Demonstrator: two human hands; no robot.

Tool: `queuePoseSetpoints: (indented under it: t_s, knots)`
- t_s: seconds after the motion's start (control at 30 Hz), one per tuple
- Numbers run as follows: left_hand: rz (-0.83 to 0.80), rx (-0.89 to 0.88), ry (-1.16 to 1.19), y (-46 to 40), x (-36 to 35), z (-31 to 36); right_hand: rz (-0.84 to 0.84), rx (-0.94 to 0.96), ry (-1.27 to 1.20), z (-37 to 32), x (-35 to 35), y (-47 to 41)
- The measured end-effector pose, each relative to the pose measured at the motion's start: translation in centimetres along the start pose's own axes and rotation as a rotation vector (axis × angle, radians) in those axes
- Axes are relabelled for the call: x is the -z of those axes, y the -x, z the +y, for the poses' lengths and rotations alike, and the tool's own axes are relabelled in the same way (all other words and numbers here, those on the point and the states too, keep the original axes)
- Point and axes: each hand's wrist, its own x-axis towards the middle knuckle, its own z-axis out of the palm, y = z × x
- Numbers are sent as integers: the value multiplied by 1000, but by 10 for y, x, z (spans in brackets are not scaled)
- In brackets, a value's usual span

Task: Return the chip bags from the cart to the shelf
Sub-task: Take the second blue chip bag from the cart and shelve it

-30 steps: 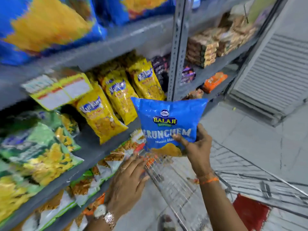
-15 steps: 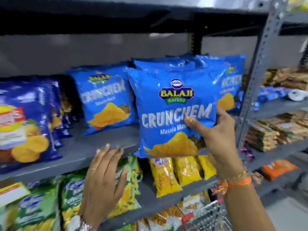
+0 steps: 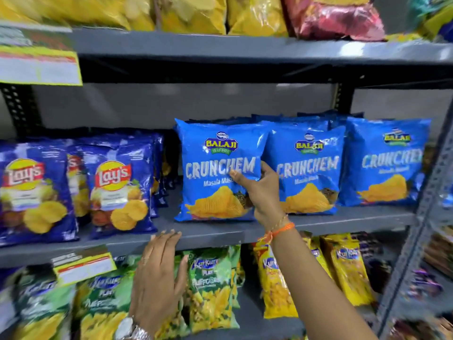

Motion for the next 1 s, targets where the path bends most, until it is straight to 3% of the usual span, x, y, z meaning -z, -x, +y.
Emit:
queuePoseSetpoints:
  t_s: [0.43,0.6,0.7,0.9,1.0]
  knots:
    - [73,-43,-30,-2,-5,1,-102,-113,24,10,0,-11]
    - [94,-30,35,5,-11,6,-97,-123,217,-5,19,6]
    - [112,-114,131,6,-18,16,-28,-83,318,-15,44,23]
    - [33,-237,168,-15,-36,49,364,170,363,-38,121,24]
    - [25,-251,167,-21,-46,55,391,156,466,-36,159,7]
